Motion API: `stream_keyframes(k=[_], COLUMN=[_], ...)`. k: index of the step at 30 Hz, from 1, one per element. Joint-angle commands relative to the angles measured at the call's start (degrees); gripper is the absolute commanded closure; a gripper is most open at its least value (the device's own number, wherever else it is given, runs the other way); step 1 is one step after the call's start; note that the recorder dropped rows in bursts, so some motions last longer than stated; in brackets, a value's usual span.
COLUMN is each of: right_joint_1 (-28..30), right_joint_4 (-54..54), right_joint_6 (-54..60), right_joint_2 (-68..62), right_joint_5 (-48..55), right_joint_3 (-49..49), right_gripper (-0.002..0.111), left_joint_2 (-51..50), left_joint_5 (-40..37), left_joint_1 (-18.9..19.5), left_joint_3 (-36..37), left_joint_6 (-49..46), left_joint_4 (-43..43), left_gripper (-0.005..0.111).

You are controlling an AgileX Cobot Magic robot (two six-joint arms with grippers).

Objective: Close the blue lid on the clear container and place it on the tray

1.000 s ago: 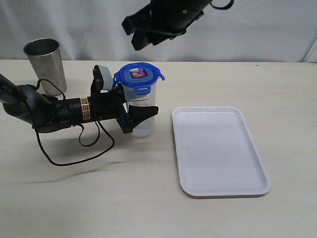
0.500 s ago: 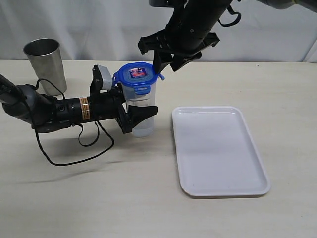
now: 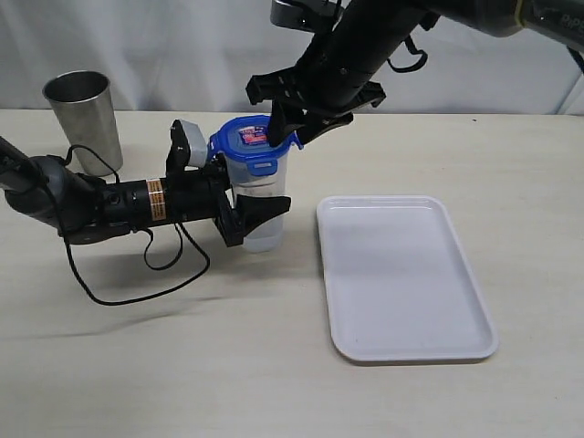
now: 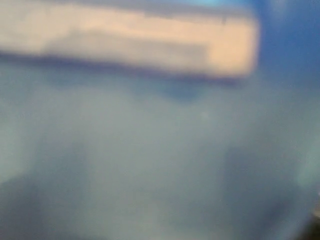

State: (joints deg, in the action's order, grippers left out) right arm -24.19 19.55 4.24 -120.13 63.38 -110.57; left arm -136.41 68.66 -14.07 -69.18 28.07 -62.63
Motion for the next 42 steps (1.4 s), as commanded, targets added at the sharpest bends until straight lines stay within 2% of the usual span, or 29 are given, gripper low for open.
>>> stream_keyframes(k=[1, 13, 20, 28, 29, 33, 42], right_joint_1=[0.3, 0.3, 0.3, 2.0, 2.7, 4.8, 5.0], right_joint_4=[0.5, 7.4, 19.5, 19.1, 19.0, 18.6, 13.4], right_joint_6=[1.2, 4.8, 12.0, 15.5, 16.0, 19.4, 23.6], right_joint_2=[-1.2, -5.2, -9.2, -10.3, -9.3, -4.8, 5.2], right_joint_5=[0.1, 3.0, 4.2, 4.3, 4.3, 4.3, 3.5], right_joint_3=[0.0, 0.0, 0.2, -0.4, -0.4, -0.4, -0.6], right_gripper=[0.065, 0.070, 0.070, 0.070, 0.068, 0.049, 0.048], left_joint_2=[0.0, 0.0, 0.0, 0.0, 0.0, 0.0, 0.0], left_joint_5=[-1.1, -1.1, -1.1, -1.1, -1.1, -1.1, -2.9], left_joint_1=[0.2, 0.2, 0.2, 0.2, 0.2, 0.2, 0.2], left_joint_3=[-0.2, -0.2, -0.2, -0.2, -0.2, -0.2, -0.2], left_joint_6=[0.2, 0.2, 0.3, 0.3, 0.3, 0.3, 0.3], left_joint_4=[-0.6, -1.0, -1.7, -2.2, -2.2, -2.2, -2.1], left_gripper=[0.107, 0.107, 0.107, 0.107, 0.107, 0.107, 0.107])
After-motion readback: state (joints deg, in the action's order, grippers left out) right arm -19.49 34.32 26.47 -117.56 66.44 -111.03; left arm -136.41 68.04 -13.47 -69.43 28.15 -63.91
